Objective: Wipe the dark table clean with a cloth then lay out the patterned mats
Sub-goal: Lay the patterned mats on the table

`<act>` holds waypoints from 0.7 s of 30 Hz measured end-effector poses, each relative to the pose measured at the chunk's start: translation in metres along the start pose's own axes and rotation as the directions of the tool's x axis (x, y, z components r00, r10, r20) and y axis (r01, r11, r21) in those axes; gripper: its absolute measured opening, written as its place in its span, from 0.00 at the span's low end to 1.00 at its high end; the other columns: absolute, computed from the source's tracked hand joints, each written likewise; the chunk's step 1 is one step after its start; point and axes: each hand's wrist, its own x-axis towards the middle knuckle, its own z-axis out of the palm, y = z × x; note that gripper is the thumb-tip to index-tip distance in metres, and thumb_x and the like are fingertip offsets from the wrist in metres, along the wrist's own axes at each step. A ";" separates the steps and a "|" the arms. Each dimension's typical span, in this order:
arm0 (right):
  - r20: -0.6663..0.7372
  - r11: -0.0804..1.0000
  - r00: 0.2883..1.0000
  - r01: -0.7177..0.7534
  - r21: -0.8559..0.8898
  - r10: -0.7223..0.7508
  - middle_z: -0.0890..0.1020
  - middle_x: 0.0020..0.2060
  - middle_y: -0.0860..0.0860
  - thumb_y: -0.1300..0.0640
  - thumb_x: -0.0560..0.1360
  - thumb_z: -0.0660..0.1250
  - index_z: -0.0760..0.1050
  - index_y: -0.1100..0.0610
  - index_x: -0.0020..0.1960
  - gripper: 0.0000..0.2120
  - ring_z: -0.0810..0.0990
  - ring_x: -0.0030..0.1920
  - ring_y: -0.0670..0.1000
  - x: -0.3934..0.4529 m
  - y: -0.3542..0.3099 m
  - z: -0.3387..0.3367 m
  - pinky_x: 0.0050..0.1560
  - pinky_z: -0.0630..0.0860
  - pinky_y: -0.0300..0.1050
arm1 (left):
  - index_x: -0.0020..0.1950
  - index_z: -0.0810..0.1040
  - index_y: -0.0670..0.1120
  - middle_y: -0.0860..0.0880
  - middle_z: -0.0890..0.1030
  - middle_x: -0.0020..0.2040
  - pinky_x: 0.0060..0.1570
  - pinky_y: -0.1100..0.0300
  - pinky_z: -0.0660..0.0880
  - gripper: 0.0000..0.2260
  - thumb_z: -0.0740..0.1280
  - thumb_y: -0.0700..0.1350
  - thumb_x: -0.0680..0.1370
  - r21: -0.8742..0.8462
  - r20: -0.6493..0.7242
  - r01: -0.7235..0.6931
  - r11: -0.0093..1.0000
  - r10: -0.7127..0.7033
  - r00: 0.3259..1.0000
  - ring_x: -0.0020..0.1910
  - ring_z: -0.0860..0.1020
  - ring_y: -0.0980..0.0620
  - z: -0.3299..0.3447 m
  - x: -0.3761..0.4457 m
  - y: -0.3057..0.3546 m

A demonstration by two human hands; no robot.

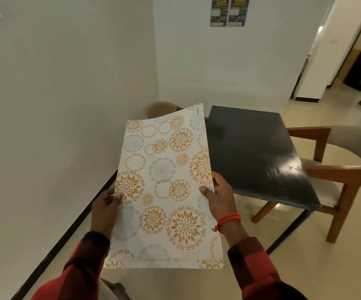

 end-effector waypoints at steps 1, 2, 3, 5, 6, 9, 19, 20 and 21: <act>-0.017 1.000 1.000 0.002 -0.005 -0.002 0.81 0.59 0.47 0.62 0.80 0.67 0.73 0.48 0.61 0.14 0.80 0.60 0.51 0.004 0.001 -0.007 0.61 0.79 0.60 | 0.58 0.82 0.49 0.54 0.86 0.49 0.42 0.66 0.77 0.08 0.67 0.41 0.82 0.003 0.015 -0.001 1.000 0.001 1.000 0.47 0.84 0.59 0.009 0.003 0.002; -0.033 1.000 0.999 0.000 -0.011 -0.001 0.81 0.59 0.47 0.62 0.80 0.67 0.73 0.48 0.62 0.14 0.80 0.60 0.51 0.008 0.001 -0.013 0.61 0.78 0.59 | 0.59 0.82 0.48 0.53 0.86 0.50 0.43 0.65 0.77 0.08 0.67 0.41 0.82 0.005 0.031 0.000 1.000 0.000 1.000 0.48 0.84 0.56 0.017 0.005 0.003; -0.050 1.000 0.999 -0.004 -0.016 0.003 0.81 0.59 0.48 0.62 0.79 0.67 0.74 0.49 0.62 0.14 0.80 0.60 0.51 0.014 0.003 -0.020 0.61 0.78 0.59 | 0.59 0.82 0.47 0.51 0.86 0.51 0.44 0.63 0.78 0.08 0.66 0.41 0.82 0.002 0.050 0.000 1.000 0.000 0.999 0.49 0.84 0.54 0.027 0.008 0.005; -0.084 0.999 0.996 -0.022 -0.026 0.020 0.81 0.61 0.49 0.62 0.79 0.67 0.74 0.51 0.65 0.15 0.79 0.61 0.51 0.027 0.009 -0.031 0.62 0.78 0.59 | 0.60 0.81 0.45 0.49 0.86 0.51 0.45 0.61 0.79 0.09 0.66 0.40 0.82 -0.009 0.087 -0.002 1.000 0.003 0.996 0.49 0.85 0.53 0.048 0.016 0.008; -0.103 0.999 0.994 -0.032 -0.029 0.029 0.81 0.62 0.49 0.61 0.79 0.67 0.74 0.52 0.66 0.16 0.79 0.62 0.52 0.034 0.012 -0.037 0.63 0.77 0.60 | 0.60 0.81 0.45 0.49 0.86 0.50 0.45 0.61 0.79 0.09 0.66 0.39 0.82 -0.013 0.100 -0.006 1.000 0.007 0.995 0.48 0.85 0.53 0.059 0.021 0.011; -0.166 0.999 0.985 -0.044 -0.028 0.038 0.80 0.62 0.49 0.61 0.79 0.67 0.74 0.52 0.67 0.17 0.78 0.63 0.53 0.058 0.023 -0.057 0.64 0.76 0.60 | 0.61 0.81 0.45 0.50 0.86 0.51 0.45 0.63 0.78 0.10 0.65 0.38 0.82 -0.019 0.127 -0.022 1.000 0.025 0.992 0.49 0.85 0.53 0.096 0.033 0.020; -0.270 0.997 0.960 -0.076 -0.013 0.070 0.82 0.60 0.50 0.62 0.79 0.68 0.75 0.50 0.66 0.17 0.79 0.62 0.54 0.159 0.058 -0.119 0.64 0.76 0.61 | 0.57 0.81 0.48 0.50 0.85 0.52 0.48 0.58 0.80 0.08 0.65 0.40 0.82 -0.017 0.176 -0.058 0.998 0.060 0.983 0.48 0.84 0.54 0.217 0.084 0.027; -0.281 0.997 0.957 -0.080 -0.015 0.073 0.82 0.60 0.50 0.62 0.78 0.69 0.75 0.51 0.66 0.17 0.79 0.62 0.54 0.168 0.062 -0.124 0.64 0.76 0.61 | 0.55 0.81 0.51 0.52 0.85 0.51 0.46 0.61 0.79 0.08 0.66 0.40 0.82 -0.014 0.176 -0.065 0.998 0.066 0.982 0.46 0.84 0.57 0.227 0.088 0.027; -0.290 0.996 0.954 -0.090 -0.022 0.080 0.81 0.61 0.50 0.61 0.78 0.69 0.75 0.52 0.67 0.18 0.79 0.62 0.54 0.175 0.066 -0.131 0.65 0.75 0.61 | 0.54 0.81 0.53 0.54 0.85 0.50 0.45 0.63 0.78 0.09 0.66 0.40 0.82 -0.010 0.177 -0.070 0.997 0.071 0.982 0.46 0.84 0.58 0.238 0.091 0.027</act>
